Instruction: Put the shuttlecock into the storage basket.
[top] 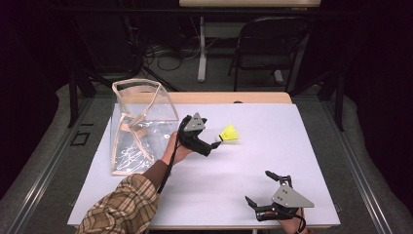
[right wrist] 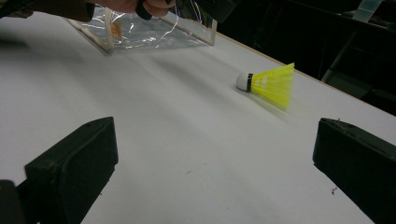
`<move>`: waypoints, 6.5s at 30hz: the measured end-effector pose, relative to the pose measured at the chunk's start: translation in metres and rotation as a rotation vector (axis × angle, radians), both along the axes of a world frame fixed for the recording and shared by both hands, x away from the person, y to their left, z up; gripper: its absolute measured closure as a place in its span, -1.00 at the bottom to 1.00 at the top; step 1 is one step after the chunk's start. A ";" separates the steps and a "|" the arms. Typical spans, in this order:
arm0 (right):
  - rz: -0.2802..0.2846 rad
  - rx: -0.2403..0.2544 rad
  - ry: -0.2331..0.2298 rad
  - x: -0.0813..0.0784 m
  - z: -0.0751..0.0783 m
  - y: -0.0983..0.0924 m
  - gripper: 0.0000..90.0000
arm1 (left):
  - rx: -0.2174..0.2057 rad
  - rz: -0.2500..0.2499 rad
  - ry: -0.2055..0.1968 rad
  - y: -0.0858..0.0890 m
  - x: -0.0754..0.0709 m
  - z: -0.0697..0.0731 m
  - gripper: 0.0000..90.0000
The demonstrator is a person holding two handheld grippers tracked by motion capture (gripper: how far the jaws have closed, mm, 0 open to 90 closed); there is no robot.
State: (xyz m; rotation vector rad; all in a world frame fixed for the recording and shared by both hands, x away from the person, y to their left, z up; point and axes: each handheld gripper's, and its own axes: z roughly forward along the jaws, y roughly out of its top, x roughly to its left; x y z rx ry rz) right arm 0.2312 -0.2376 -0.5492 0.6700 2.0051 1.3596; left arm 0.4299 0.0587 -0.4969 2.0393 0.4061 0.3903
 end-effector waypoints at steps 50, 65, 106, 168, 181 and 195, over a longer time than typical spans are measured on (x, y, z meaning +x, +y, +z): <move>0.000 -0.003 0.010 0.001 -0.001 0.001 -1.00 | 0.207 0.092 0.090 -0.045 0.025 -0.035 -0.77; -0.001 -0.002 0.010 0.001 0.000 0.001 -1.00 | 0.263 0.101 0.112 -0.049 0.035 -0.043 -0.48; -0.002 -0.005 0.013 0.001 -0.001 0.000 -1.00 | 0.300 0.023 0.168 -0.053 0.049 -0.056 0.44; -0.011 0.000 0.014 0.001 -0.001 0.000 -0.99 | 0.237 -0.011 0.069 -0.053 0.043 0.038 0.45; -0.021 0.003 0.014 0.001 -0.002 -0.001 -0.99 | 0.226 -0.024 0.040 -0.054 0.042 0.061 0.45; -0.024 0.002 0.020 0.001 -0.002 -0.001 -0.99 | 0.213 -0.020 0.026 -0.053 0.046 0.078 0.45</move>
